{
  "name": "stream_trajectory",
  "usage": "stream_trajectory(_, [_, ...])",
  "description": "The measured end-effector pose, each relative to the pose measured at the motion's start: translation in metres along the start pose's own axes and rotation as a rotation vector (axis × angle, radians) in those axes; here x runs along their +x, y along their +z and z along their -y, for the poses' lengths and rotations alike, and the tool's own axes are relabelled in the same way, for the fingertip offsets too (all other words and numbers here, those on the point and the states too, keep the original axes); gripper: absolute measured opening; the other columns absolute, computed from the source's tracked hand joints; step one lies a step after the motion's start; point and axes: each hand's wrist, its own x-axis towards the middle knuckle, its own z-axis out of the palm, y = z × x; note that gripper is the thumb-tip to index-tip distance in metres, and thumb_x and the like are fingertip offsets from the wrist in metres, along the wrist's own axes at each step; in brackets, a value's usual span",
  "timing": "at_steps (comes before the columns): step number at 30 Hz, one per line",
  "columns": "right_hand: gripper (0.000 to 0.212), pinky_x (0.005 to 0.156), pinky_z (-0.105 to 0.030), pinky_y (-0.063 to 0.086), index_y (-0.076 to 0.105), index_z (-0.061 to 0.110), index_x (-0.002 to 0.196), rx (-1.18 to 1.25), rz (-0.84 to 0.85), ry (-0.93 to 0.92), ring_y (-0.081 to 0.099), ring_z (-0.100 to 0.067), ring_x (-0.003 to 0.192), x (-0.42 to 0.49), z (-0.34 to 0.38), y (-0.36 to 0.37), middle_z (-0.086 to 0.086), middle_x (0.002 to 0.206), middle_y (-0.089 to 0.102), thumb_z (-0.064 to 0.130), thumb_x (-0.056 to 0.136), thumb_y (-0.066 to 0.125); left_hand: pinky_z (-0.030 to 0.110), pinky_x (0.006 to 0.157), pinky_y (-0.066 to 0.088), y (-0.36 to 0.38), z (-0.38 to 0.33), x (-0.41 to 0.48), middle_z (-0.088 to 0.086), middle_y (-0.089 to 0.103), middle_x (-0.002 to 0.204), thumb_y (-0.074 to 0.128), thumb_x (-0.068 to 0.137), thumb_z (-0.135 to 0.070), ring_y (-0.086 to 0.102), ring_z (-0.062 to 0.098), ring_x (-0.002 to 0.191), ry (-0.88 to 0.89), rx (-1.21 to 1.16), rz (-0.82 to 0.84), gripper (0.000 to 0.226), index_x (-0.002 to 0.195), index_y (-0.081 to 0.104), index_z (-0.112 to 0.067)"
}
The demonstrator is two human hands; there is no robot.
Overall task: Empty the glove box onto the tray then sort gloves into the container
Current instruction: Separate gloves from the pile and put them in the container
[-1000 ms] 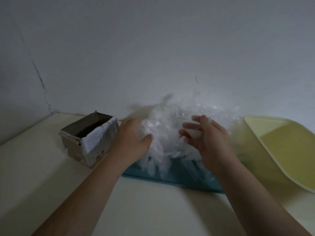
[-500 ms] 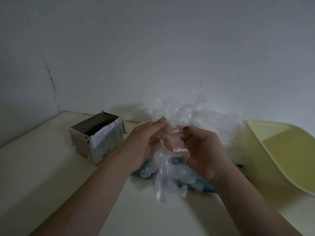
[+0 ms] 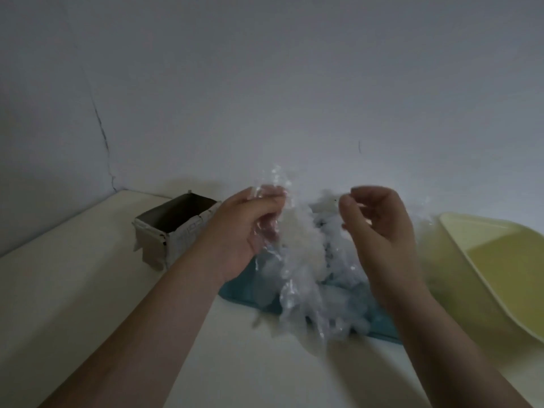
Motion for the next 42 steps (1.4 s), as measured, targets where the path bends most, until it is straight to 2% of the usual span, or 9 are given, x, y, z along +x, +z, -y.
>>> stream_trajectory(4, [0.077, 0.109, -0.042, 0.049, 0.059, 0.031, 0.139, -0.014, 0.344, 0.211, 0.061, -0.013, 0.127, 0.007, 0.004, -0.014, 0.007, 0.140, 0.063, 0.060, 0.073, 0.086, 0.037, 0.076, 0.053, 0.015, 0.003, -0.013, 0.010, 0.067, 0.087, 0.069, 0.085, -0.005, 0.064, 0.020, 0.074, -0.155, -0.053, 0.286, 0.013, 0.094, 0.077, -0.010])
stream_trajectory(7, [0.048, 0.105, -0.061, 0.050, 0.073, 0.008, 0.117, 0.178, 0.447, 0.306, 0.068, -0.044, 0.112, 0.011, -0.002, -0.019, -0.020, 0.117, 0.073, 0.038, 0.081, 0.084, 0.040, 0.078, 0.058, 0.022, 0.010, -0.017, 0.012, 0.075, 0.096, 0.068, 0.090, -0.014, 0.072, 0.025, 0.085, -0.131, 0.039, 0.277, 0.013, 0.099, 0.077, -0.009])
stream_trajectory(10, [0.040, 0.104, -0.063, 0.050, 0.072, -0.004, 0.112, 0.244, 0.461, 0.307, 0.066, -0.050, 0.112, 0.009, -0.005, -0.018, -0.027, 0.114, 0.073, 0.027, 0.087, 0.076, 0.052, 0.097, 0.054, 0.022, 0.016, -0.017, 0.018, 0.073, 0.119, 0.070, 0.093, -0.032, 0.069, 0.037, 0.110, -0.142, 0.173, 0.290, 0.033, 0.113, 0.075, -0.005])
stream_trajectory(13, [0.034, 0.105, -0.060, 0.050, 0.068, -0.010, 0.113, 0.245, 0.471, 0.262, 0.067, -0.049, 0.110, 0.008, -0.003, -0.017, -0.031, 0.114, 0.071, 0.018, 0.094, 0.070, 0.041, 0.076, 0.061, 0.025, 0.016, -0.016, 0.015, 0.075, 0.099, 0.071, 0.090, -0.036, 0.072, 0.026, 0.086, -0.151, 0.162, 0.161, 0.030, 0.096, 0.076, -0.007])
stream_trajectory(19, [0.040, 0.099, -0.055, 0.055, 0.071, -0.008, 0.107, 0.286, 0.314, 0.288, 0.069, -0.049, 0.102, 0.010, -0.002, -0.020, -0.035, 0.107, 0.069, 0.031, 0.096, 0.068, 0.033, 0.063, 0.057, 0.021, 0.013, -0.014, 0.007, 0.071, 0.078, 0.060, 0.103, -0.028, 0.066, 0.018, 0.068, -0.081, 0.250, 0.038, 0.028, 0.096, 0.081, -0.010])
stream_trajectory(24, [0.058, 0.053, -0.032, 0.049, 0.050, 0.013, 0.055, 0.142, 0.092, 0.384, 0.049, -0.021, 0.048, 0.016, -0.004, -0.021, -0.015, 0.058, 0.050, 0.048, 0.101, 0.059, 0.023, 0.049, 0.040, 0.019, 0.013, -0.011, -0.001, 0.049, 0.058, 0.054, 0.107, -0.020, 0.042, 0.010, 0.049, 0.056, 0.377, -0.148, 0.023, 0.100, 0.076, -0.015])
stream_trajectory(34, [0.071, 0.058, -0.035, 0.051, 0.059, -0.012, 0.075, -0.001, -0.299, 0.098, 0.056, -0.019, 0.046, 0.032, 0.012, -0.056, -0.013, 0.056, 0.060, 0.054, 0.098, 0.060, 0.024, 0.053, 0.045, 0.010, -0.009, -0.022, -0.002, 0.052, 0.065, 0.060, 0.104, -0.027, 0.046, 0.014, 0.056, 0.159, 0.363, -0.235, 0.022, 0.095, 0.080, -0.025])
stream_trajectory(39, [0.065, 0.086, -0.035, 0.057, 0.076, 0.016, 0.108, -0.044, 0.290, 0.220, 0.075, -0.016, 0.097, 0.025, 0.025, -0.067, 0.003, 0.102, 0.079, 0.075, 0.083, 0.059, 0.029, 0.054, 0.033, 0.042, -0.001, -0.033, 0.002, 0.050, 0.065, 0.058, 0.105, -0.027, 0.036, 0.022, 0.059, 0.037, 0.346, 0.020, 0.025, 0.095, 0.081, -0.023])
stream_trajectory(42, [0.063, 0.079, -0.030, 0.058, 0.075, 0.007, 0.107, -0.016, 0.540, 0.272, 0.077, -0.019, 0.090, 0.016, 0.027, -0.068, -0.003, 0.099, 0.079, 0.064, 0.086, 0.063, 0.032, 0.065, 0.040, 0.058, 0.002, -0.033, 0.009, 0.052, 0.073, 0.061, 0.104, -0.031, 0.047, 0.022, 0.066, 0.011, 0.419, 0.076, 0.022, 0.101, 0.081, -0.022])
